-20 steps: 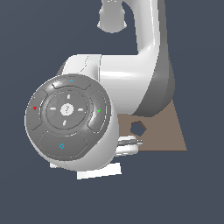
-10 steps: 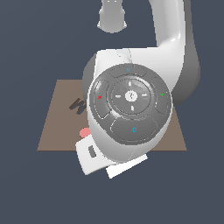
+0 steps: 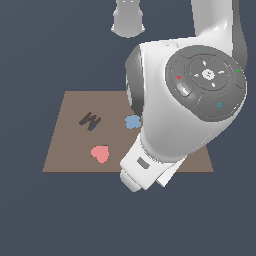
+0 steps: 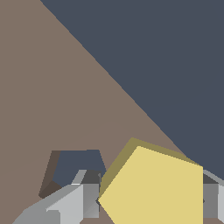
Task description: Insert a designated object into the corresponding slot on a board.
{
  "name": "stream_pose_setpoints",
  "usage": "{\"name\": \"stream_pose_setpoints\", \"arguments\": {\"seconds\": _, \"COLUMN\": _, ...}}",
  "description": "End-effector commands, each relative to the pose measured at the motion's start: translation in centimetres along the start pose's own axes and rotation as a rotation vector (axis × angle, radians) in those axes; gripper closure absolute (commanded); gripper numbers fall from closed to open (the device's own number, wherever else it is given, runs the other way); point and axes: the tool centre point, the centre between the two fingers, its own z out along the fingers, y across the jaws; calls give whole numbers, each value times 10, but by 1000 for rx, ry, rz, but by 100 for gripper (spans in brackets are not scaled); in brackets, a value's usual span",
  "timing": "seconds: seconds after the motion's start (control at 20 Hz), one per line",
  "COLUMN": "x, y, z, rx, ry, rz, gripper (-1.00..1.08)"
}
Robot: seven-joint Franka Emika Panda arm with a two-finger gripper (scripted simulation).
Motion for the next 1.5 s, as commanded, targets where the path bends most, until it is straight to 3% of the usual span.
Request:
{"name": "stream_pose_setpoints", "arguments": {"seconds": 0.0, "x": 0, "y": -13, "z": -1, "rx": -1, "ry": 0, "rz": -85, "gripper": 108}}
{"name": "stream_pose_setpoints", "arguments": {"seconds": 0.6, "x": -9, "y": -49, "z": -1, "rx": 0, "ry": -1, "rz": -322, "gripper": 108}}
{"name": "stream_pose_setpoints", "arguments": {"seconds": 1.45, "x": -10, "y": -50, "z": 8, "rx": -1, "ry": -1, "rz": -336, "gripper": 108}}
